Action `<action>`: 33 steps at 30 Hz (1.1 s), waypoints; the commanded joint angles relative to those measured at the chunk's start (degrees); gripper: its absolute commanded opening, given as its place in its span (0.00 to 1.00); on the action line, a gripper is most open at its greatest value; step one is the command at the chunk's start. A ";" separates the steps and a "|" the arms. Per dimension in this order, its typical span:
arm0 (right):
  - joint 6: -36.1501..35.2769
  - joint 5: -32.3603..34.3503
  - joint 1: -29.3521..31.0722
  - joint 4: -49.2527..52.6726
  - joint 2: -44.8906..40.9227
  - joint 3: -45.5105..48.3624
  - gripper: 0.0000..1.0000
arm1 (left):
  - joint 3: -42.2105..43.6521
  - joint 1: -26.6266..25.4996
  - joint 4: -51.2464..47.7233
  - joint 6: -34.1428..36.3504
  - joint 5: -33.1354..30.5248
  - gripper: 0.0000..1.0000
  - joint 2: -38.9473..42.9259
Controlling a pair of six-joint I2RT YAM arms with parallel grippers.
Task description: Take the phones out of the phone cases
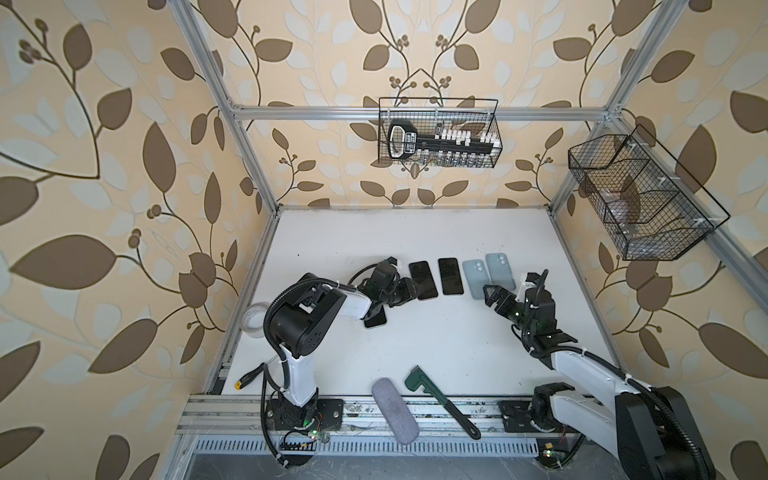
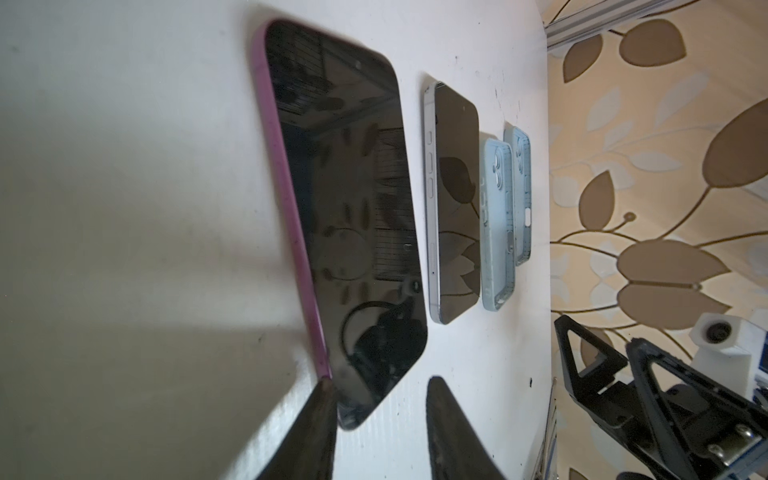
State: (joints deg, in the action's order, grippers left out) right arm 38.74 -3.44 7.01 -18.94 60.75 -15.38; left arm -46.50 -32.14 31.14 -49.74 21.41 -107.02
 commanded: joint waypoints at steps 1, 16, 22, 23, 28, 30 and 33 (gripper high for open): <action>-0.47 -0.86 -0.24 1.45 -0.89 -0.60 1.00 | 0.54 0.54 0.21 1.61 -1.48 0.43 1.23; -6.91 2.60 11.68 11.36 3.22 -13.08 1.00 | -11.24 3.60 -36.33 7.61 -7.48 0.99 22.24; -8.35 8.18 21.16 14.94 8.81 -20.81 1.00 | -17.31 12.38 -54.12 11.06 -11.92 0.99 32.26; -8.25 9.09 22.92 15.32 10.25 -22.15 1.00 | -18.52 14.37 -57.26 11.96 -12.78 0.99 33.33; -8.16 14.58 32.14 17.52 17.61 -29.11 1.00 | -22.30 25.19 -66.08 17.45 -11.30 0.99 34.39; -8.08 16.60 35.72 19.20 21.08 -32.38 1.00 | -23.12 29.64 -67.52 19.61 -9.61 0.99 33.86; -7.12 18.87 40.44 21.23 26.26 -37.36 1.00 | -22.21 34.46 -67.15 21.59 -8.93 0.99 33.94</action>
State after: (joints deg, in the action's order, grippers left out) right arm 31.48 10.79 44.53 -1.39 83.72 -48.90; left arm -67.90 -0.47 -31.64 -32.95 11.51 -72.99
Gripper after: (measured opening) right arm 0.998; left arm 0.987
